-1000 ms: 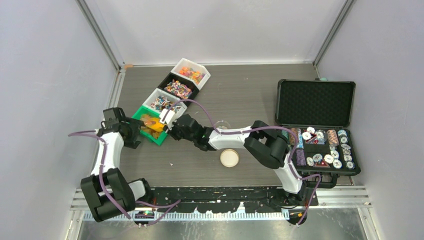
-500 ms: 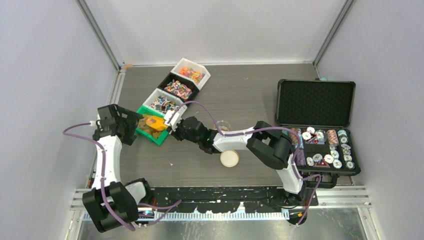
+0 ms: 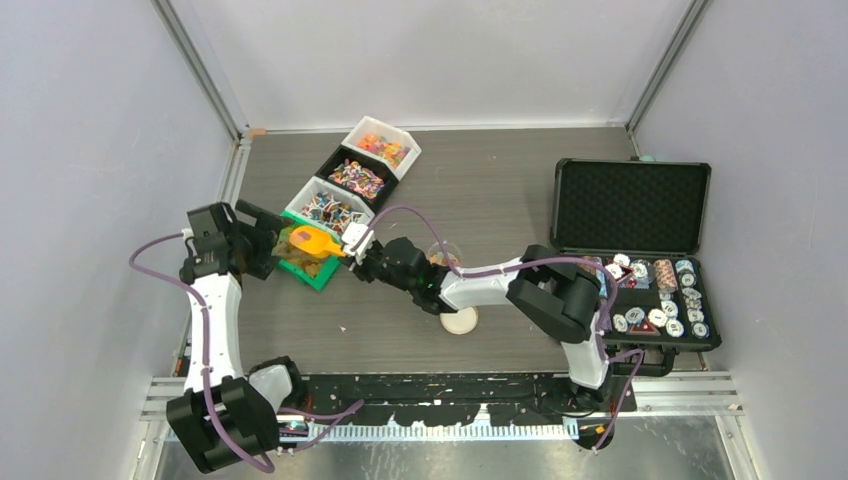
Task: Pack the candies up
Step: Scoop the fake candies from the storage box.
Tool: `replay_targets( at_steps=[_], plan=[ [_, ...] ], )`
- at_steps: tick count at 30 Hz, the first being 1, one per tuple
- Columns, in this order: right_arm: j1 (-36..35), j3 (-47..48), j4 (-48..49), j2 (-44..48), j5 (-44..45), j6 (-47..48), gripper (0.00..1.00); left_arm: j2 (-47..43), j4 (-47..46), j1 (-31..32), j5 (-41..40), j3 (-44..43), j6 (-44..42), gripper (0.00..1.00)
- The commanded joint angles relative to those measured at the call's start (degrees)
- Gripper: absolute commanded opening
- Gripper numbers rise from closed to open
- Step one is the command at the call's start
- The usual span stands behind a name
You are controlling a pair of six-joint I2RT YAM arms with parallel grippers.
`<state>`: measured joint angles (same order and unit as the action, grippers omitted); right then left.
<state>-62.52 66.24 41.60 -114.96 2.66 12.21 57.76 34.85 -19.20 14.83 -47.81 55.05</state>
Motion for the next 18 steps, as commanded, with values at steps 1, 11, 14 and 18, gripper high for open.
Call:
replay_targets(
  at_steps=[1, 11, 14, 18],
  plan=[
    [-0.12, -3.17, 10.62, 7.56, 0.84, 1.34, 0.00, -0.10, 0.89, 0.70, 6.80, -6.11, -1.16, 0.94],
    [0.00, -12.36, 16.38, 16.27, 6.56, 6.42, 0.00, -0.76, 1.01, 2.48, 15.91, -8.72, 2.28, 0.94],
    [0.08, -15.79, 15.87, 20.76, 8.50, 8.23, 0.00, -1.50, 1.54, 3.00, 15.77, -10.16, 0.48, 0.94],
    [0.23, -19.66, 10.92, 27.71, 11.86, 11.11, 0.00, -2.43, 0.29, 3.94, 15.14, -10.83, -1.96, 0.94]
  ],
)
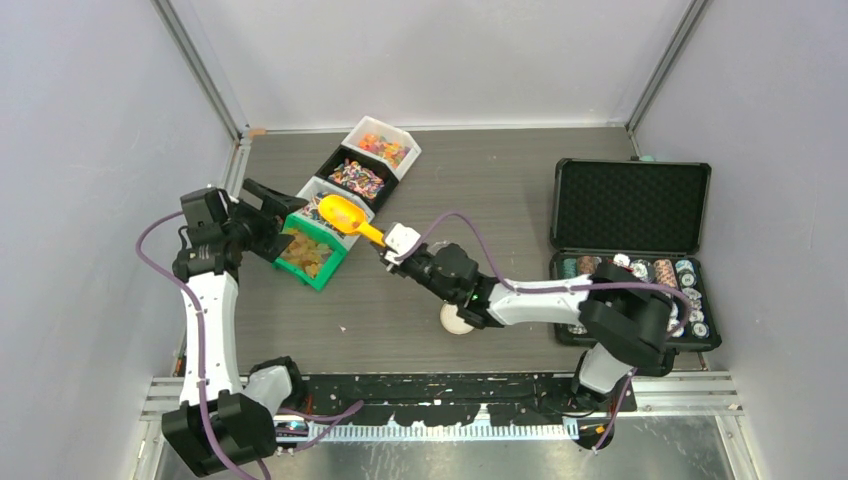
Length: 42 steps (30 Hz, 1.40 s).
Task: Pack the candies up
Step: Scoop the fake candies from the storage box, then place the fake candies in the packing bottle.
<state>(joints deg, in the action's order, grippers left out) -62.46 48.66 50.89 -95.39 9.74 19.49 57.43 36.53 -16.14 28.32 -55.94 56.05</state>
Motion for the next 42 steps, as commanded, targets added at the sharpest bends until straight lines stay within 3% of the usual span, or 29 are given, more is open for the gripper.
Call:
replay_targets(
  at_steps=[1, 7, 11, 14, 18, 22, 30, 42],
  plan=[
    [0.20, -2.89, -0.11, 10.12, 5.72, 4.34, 0.00, -2.12, -2.27, 1.15, 2.03, -2.43, -3.71, 0.93],
    [0.17, -9.59, -11.90, 24.67, 10.43, 6.75, 0.00, -3.96, -8.27, 1.44, 4.85, 2.13, -7.40, 0.92],
    [0.20, -12.24, -24.73, 35.68, 12.88, 7.00, 0.00, -6.21, -11.64, 2.04, 6.71, 4.87, -10.04, 0.92],
    [0.20, -12.57, -34.77, 43.68, 13.76, 6.63, 0.00, -7.85, -12.03, 2.86, 5.03, 7.07, -11.92, 0.99],
    [0.15, -12.11, -45.88, 49.83, 16.22, 6.18, 0.00, -8.79, -13.41, 3.69, 5.60, 10.48, -13.01, 1.00],
    [0.18, -11.02, -55.74, 52.08, 17.55, 4.06, 0.00, -10.00, -12.54, 3.98, 5.96, 12.50, -16.95, 1.00],
    [0.18, -10.95, -62.53, 52.59, 15.40, 1.56, 0.00, -11.65, -7.72, 6.67, 2.29, 15.30, -25.00, 1.00],
    [0.22, -7.83, -70.83, 49.29, 14.39, -0.09, 0.01, -11.51, -10.39, 7.01, 4.40, 17.62, -23.11, 1.00]
  ],
)
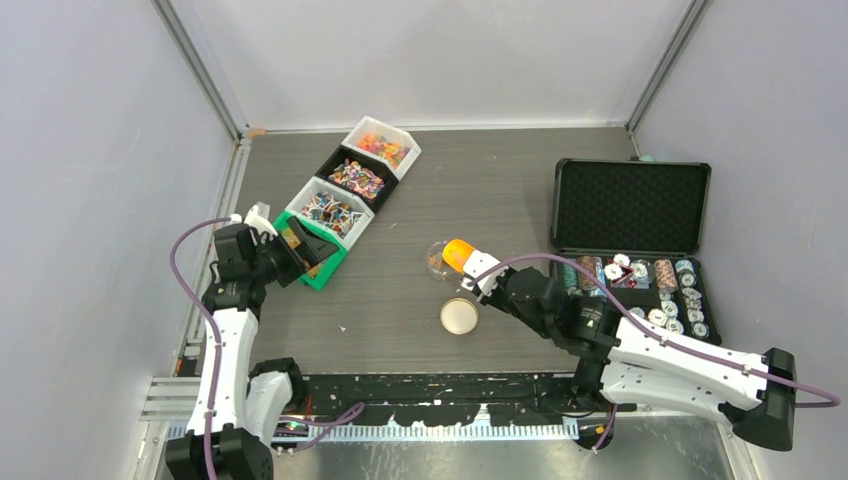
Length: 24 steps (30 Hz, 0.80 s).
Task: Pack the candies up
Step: Place the fake candies in the packing bottle.
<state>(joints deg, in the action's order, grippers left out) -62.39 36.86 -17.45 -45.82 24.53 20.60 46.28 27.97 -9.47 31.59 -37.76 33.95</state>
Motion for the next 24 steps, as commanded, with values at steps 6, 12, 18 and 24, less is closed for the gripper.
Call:
replay_targets(
  at_steps=[6, 12, 18, 24],
  plan=[
    [0.10, 5.31, -5.79, -1.42, -1.48, -1.82, 0.00, -0.24, -2.10, 0.49, 1.10, -0.31, -0.94, 1.00],
    [0.16, 7.97, -10.16, -4.40, -0.77, -2.14, 0.01, -0.61, -1.56, 0.68, 0.47, -0.40, -1.00, 1.00],
    [0.11, 10.88, -12.44, -6.40, 0.15, -2.42, 0.01, -0.99, -1.31, 0.67, -0.19, -0.40, -1.15, 1.00],
    [0.08, 12.79, -14.65, -7.15, 1.16, -2.04, 0.01, -1.16, -1.61, 0.70, -1.57, 0.19, -0.92, 1.00]
  ],
)
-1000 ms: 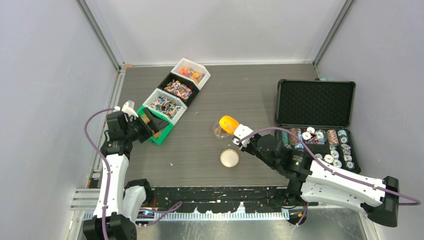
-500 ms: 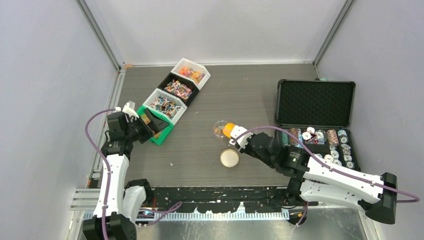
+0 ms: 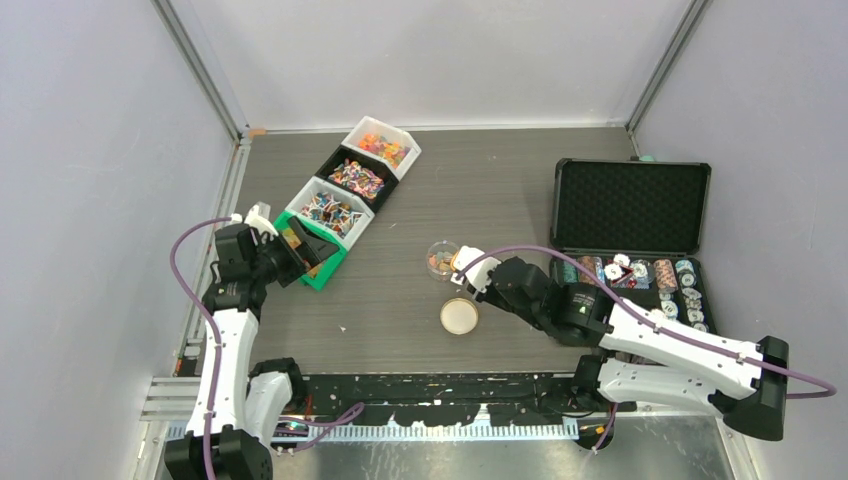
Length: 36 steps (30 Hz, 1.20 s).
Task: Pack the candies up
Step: Place the fake candies in the packing bottle.
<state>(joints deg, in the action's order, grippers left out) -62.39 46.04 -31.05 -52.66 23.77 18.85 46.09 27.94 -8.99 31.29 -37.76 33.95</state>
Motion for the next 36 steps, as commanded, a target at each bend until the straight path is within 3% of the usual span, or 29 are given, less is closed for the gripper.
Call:
replay_targets(
  at_steps=[1, 36],
  plan=[
    [0.12, 3.97, -1.42, -0.35, 2.07, -0.18, 0.01, -1.04, -1.57, 0.22, -1.78, 0.20, -0.79, 1.00],
    [0.09, 25.19, -20.52, -17.94, 1.09, 2.81, 0.01, -1.44, 2.08, 0.58, -7.17, -1.27, -1.52, 1.00]
  ],
)
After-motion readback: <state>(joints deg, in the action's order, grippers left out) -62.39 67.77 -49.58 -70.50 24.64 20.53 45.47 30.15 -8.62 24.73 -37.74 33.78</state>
